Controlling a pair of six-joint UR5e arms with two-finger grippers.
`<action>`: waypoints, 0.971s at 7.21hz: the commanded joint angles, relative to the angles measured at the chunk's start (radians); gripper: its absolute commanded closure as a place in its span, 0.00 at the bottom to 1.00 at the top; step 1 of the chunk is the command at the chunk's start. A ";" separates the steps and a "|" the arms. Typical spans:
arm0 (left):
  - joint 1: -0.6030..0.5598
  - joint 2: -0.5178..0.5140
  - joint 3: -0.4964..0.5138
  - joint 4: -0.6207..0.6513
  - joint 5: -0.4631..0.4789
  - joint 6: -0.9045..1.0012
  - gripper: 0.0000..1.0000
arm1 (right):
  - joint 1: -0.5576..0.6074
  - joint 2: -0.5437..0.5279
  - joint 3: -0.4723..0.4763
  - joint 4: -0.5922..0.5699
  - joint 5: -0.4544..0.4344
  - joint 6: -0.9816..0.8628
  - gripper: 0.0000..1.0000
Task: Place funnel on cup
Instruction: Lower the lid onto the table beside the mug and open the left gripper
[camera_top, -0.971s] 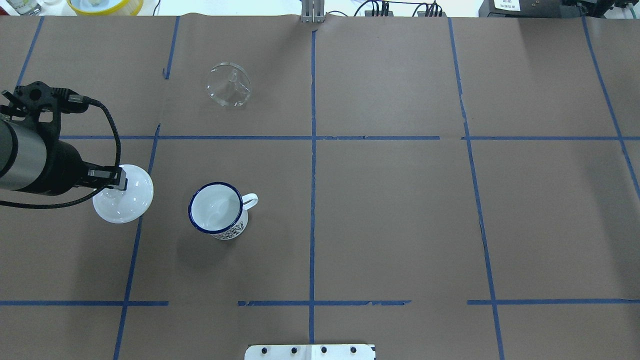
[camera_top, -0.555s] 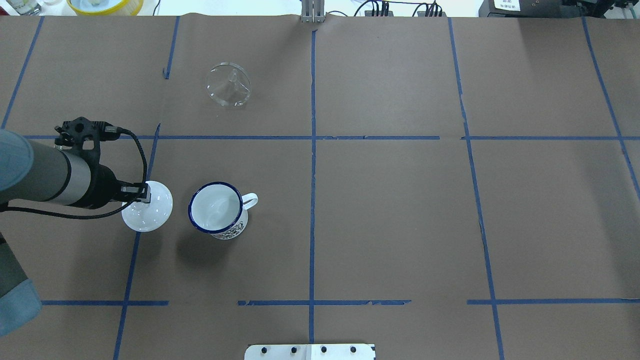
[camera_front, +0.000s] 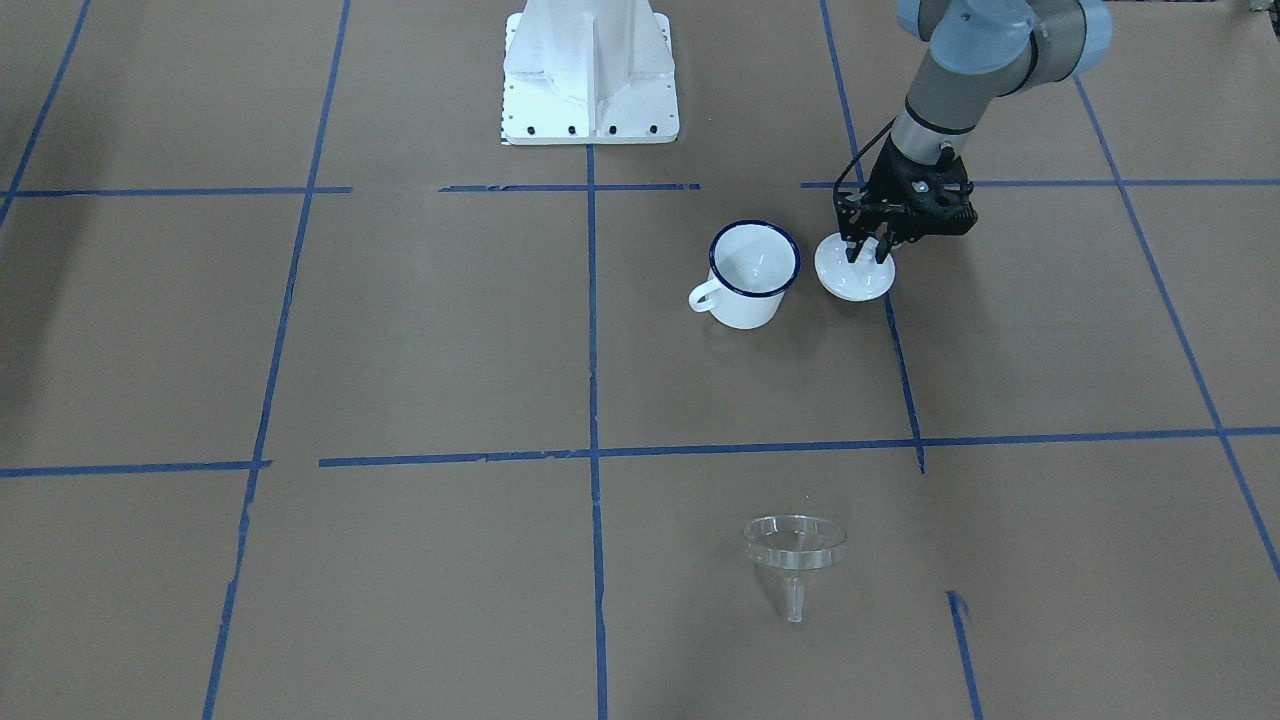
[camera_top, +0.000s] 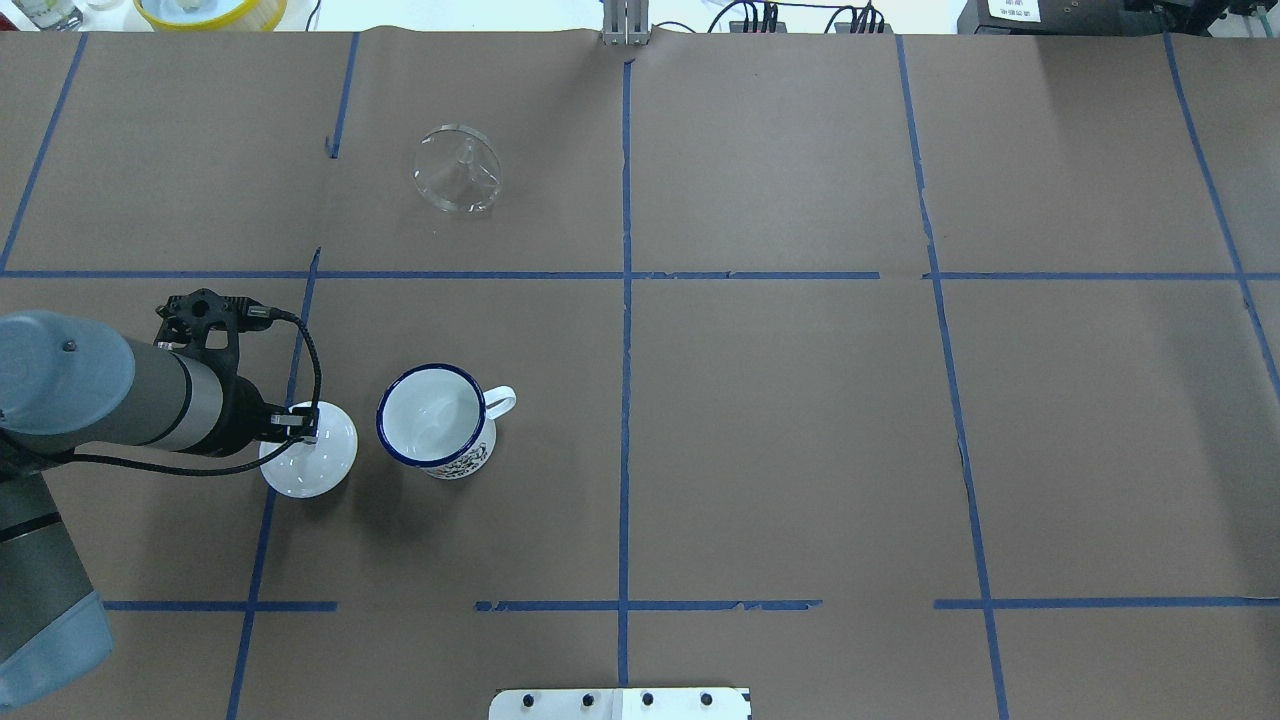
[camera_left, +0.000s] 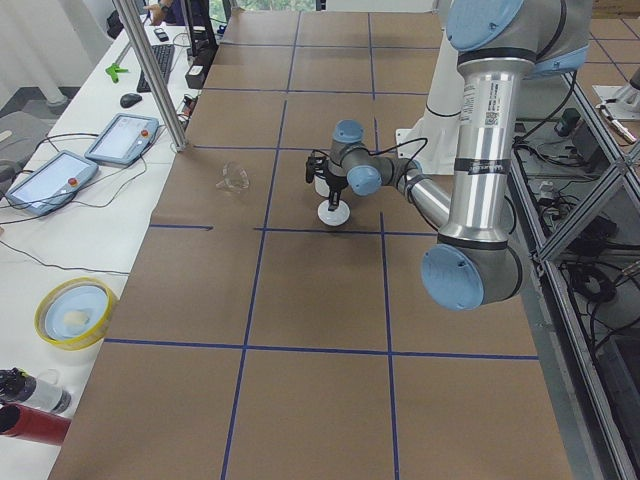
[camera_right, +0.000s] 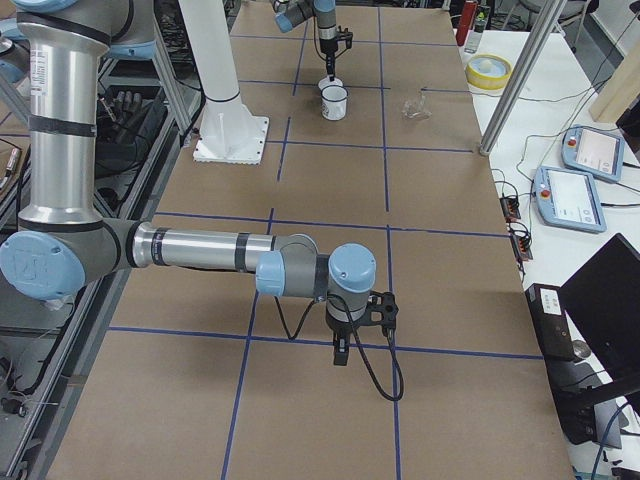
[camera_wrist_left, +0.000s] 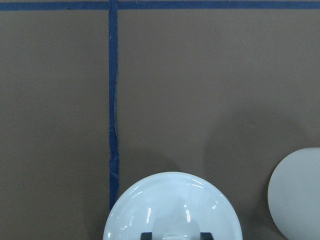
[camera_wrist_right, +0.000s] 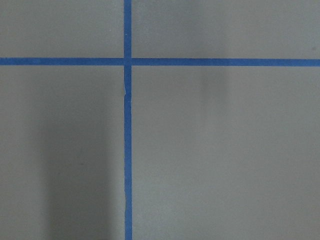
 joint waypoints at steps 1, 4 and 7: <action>0.008 -0.001 0.006 -0.001 0.009 -0.002 1.00 | 0.000 0.000 0.000 0.000 0.000 0.000 0.00; 0.014 -0.003 0.016 -0.001 0.012 -0.002 1.00 | 0.000 0.000 0.000 0.000 0.000 0.000 0.00; 0.016 -0.006 0.023 -0.001 0.012 -0.001 0.74 | 0.000 0.000 0.000 0.000 0.000 0.000 0.00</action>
